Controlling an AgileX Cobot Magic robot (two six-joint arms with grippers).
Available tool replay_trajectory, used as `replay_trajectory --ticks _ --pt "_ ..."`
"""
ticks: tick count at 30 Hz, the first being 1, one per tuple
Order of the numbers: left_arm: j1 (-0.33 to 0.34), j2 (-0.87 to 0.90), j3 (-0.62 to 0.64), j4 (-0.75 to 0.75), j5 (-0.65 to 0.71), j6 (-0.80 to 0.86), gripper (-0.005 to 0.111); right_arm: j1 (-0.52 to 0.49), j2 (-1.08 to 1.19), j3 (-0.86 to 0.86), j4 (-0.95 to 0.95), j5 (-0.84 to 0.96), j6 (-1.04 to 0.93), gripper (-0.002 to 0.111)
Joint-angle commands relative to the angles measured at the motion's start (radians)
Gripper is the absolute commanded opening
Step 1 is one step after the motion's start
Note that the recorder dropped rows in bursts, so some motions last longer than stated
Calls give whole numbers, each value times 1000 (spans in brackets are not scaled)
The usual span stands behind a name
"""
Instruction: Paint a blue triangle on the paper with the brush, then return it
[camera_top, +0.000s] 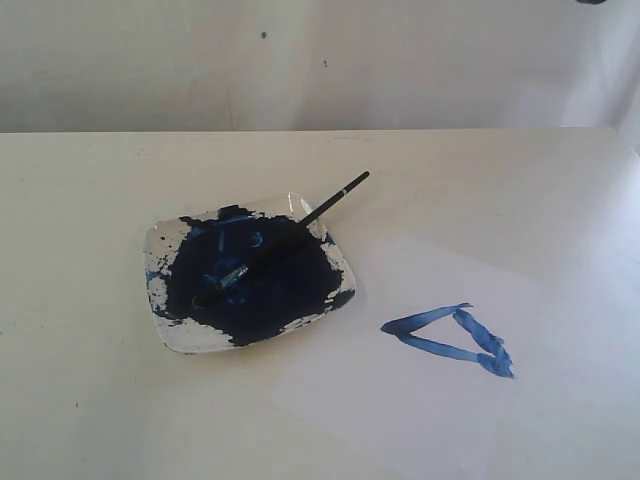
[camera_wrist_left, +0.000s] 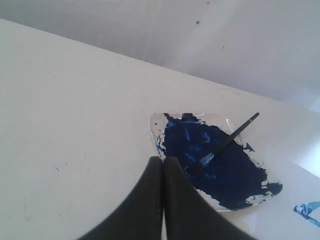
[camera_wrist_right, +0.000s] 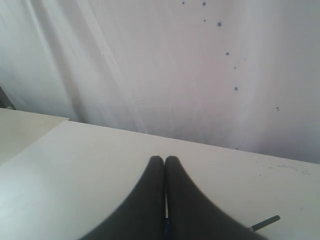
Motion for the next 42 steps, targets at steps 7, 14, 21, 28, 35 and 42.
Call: replay_trajectory --ticks 7,14,21,28,35,42 --pt "4 -8 314 -46 -228 77 0 0 -3 5 -6 1 0 0" --pt "4 -8 314 -53 -169 310 0 0 -3 5 -6 1 0 0" --pt "13 -8 314 -57 -169 447 0 0 -3 5 -6 1 0 0" --pt "70 -8 314 -80 -169 439 0 0 -3 5 -6 1 0 0" --pt "70 -8 314 -80 -169 315 0 0 -3 5 -6 1 0 0" --pt "70 -8 314 -80 -173 313 0 0 -3 5 -6 1 0 0"
